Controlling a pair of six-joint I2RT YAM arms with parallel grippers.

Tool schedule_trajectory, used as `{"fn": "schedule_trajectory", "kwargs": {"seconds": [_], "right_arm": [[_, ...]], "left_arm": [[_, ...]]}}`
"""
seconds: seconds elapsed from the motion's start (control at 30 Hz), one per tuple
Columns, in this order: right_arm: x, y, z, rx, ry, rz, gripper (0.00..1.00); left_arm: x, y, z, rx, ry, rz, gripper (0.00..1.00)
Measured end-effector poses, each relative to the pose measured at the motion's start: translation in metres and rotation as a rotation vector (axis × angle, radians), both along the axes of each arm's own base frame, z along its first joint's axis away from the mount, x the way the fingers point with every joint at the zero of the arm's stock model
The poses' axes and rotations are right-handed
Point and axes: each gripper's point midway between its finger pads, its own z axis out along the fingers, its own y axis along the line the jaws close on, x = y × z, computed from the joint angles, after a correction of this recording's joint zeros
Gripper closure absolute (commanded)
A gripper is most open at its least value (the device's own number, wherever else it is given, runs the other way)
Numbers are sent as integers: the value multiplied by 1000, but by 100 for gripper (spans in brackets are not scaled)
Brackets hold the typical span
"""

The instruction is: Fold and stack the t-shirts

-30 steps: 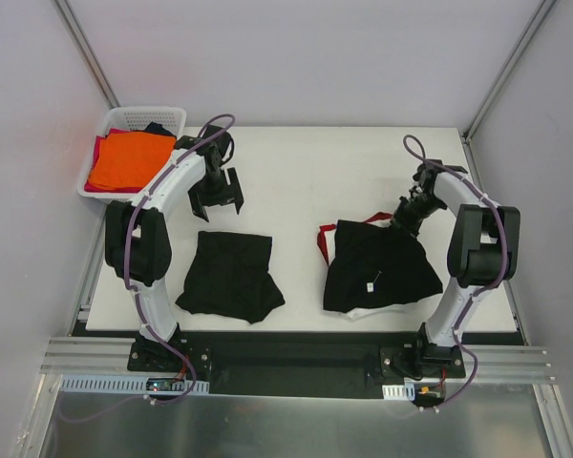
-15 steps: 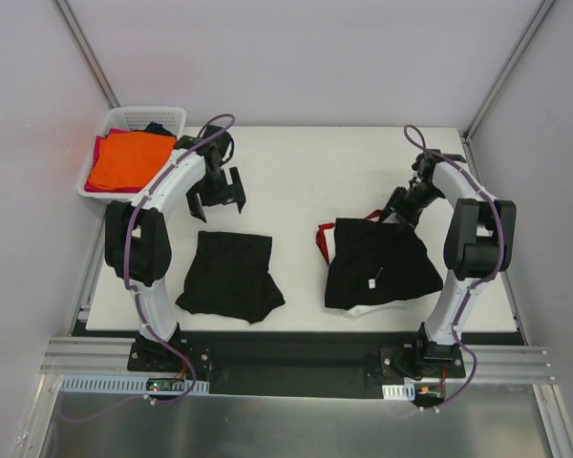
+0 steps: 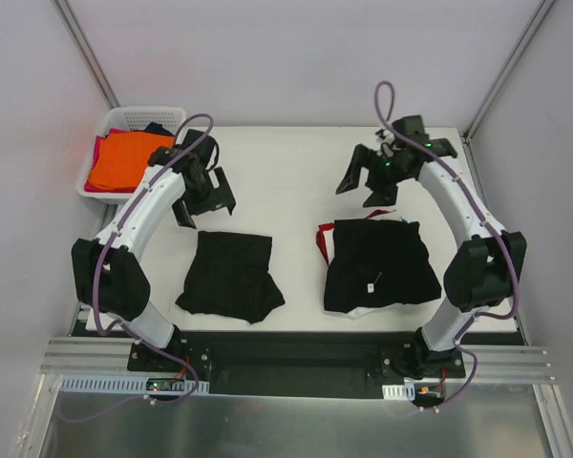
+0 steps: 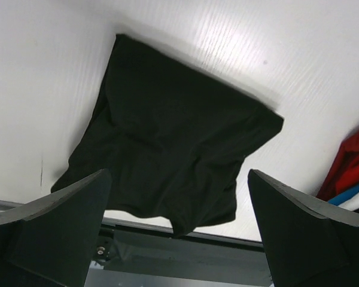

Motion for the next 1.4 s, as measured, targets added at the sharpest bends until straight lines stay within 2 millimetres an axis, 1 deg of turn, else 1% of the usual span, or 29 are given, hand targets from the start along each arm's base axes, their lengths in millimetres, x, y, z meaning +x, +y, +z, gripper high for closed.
{"fn": "schedule_trajectory", "kwargs": {"seconds": [0.1,0.17,0.23,0.33,0.43,0.53,0.6,0.8,0.87,0.93,1.03,1.17,1.3,1.4], "right_arm": [[-25,38,-32,-16,90,120,3],[-43,56,-53,-37,152,182,3],[-57,69,-70,-53,198,230,2],[-70,86,-83,-66,220,284,2],[-76,104,-92,-65,214,325,2],[-78,122,-102,-59,210,354,2],[-79,131,-110,-57,215,363,2],[-82,156,-135,-55,234,380,2],[-83,161,-142,-55,244,382,2],[-84,163,-149,-58,255,381,2],[-84,164,-157,-65,273,378,2],[-83,165,-161,-66,283,375,2],[-81,168,-161,-53,286,381,3],[-82,170,-165,-44,297,387,2]], "left_arm": [[-26,7,-9,0,30,21,1],[-45,15,-18,5,57,35,1],[-65,25,-27,2,80,63,1],[-89,45,-39,-14,108,144,1],[-102,59,-45,-20,115,207,1],[-104,57,-47,-40,103,219,1],[-105,52,-53,-68,91,219,1],[-112,38,-87,-154,118,203,1],[-112,38,-96,-162,128,208,1],[-110,43,-104,-165,141,234,1],[-107,58,-113,-157,156,304,1],[-103,74,-115,-139,150,361,1],[-103,75,-115,-135,146,349,1],[-98,70,-119,-168,119,316,1]]}}
